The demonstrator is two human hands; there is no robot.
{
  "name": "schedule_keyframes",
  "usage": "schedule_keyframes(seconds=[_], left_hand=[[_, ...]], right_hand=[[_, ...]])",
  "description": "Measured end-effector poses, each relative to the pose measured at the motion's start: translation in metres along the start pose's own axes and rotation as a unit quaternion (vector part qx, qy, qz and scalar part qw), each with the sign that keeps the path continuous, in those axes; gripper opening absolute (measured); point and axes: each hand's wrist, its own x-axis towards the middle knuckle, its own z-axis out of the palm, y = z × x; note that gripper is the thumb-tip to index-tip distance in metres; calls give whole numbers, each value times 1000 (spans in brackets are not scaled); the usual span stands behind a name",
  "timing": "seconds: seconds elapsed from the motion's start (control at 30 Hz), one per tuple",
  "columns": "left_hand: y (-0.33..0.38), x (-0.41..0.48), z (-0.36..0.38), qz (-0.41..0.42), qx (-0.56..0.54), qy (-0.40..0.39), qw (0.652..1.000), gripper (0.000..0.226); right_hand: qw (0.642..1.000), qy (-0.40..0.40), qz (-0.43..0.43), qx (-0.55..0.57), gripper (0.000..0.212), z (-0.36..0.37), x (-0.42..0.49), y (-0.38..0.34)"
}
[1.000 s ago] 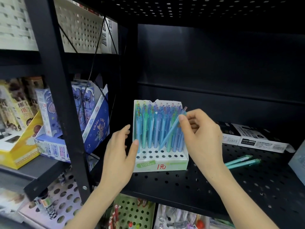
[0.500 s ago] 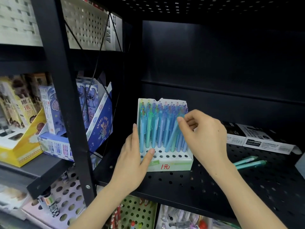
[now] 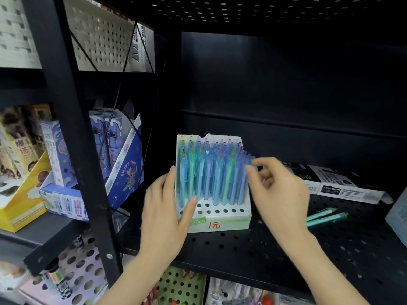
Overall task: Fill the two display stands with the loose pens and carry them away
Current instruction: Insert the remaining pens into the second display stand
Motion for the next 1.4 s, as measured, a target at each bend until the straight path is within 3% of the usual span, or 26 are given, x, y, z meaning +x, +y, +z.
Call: schedule_keyframes(seconds=[0.13, 0.3, 0.4, 0.5, 0.67, 0.77, 0.87, 1.0, 1.07, 1.17, 1.27, 1.4], left_hand=[[21, 1, -2, 36, -20, 80, 996, 46], [63, 0, 10, 116, -78, 85, 987, 26], [94, 3, 30, 137, -137, 13, 981, 25], [124, 11, 56, 136, -163, -139, 967, 25], [156, 34, 112, 69, -103, -381, 916, 28], [165, 41, 135, 59, -88, -462, 881, 34], [171, 41, 150, 87, -45, -478, 873, 42], [177, 46, 162, 156, 67, -424, 890, 44], [180, 50, 167, 197, 83, -443, 870, 39], [184, 53, 175, 194, 48, -494, 846, 27], [184, 54, 182, 156, -7, -510, 846, 20], [181, 51, 183, 175, -42, -500, 847, 13]], right_hand=[[987, -47, 103, -117, 15, -29, 10, 65], [948, -178, 156, -213, 29, -58, 10, 153], [930, -263, 131, -220, 44, -66, 9, 179], [927, -313, 113, -175, 39, -70, 4, 188], [940, -297, 77, -148, 31, -82, -7, 193], [948, -276, 89, -132, 31, -95, -13, 198], [957, -234, 114, -131, 32, -100, -15, 203], [958, -220, 141, -121, 29, -99, -15, 206], [959, -209, 154, -114, 32, -101, -15, 207], [958, -178, 202, -103, 40, -104, -15, 207], [950, -166, 241, -104, 39, -107, -15, 207], [950, -171, 244, -94, 35, -107, -15, 206]])
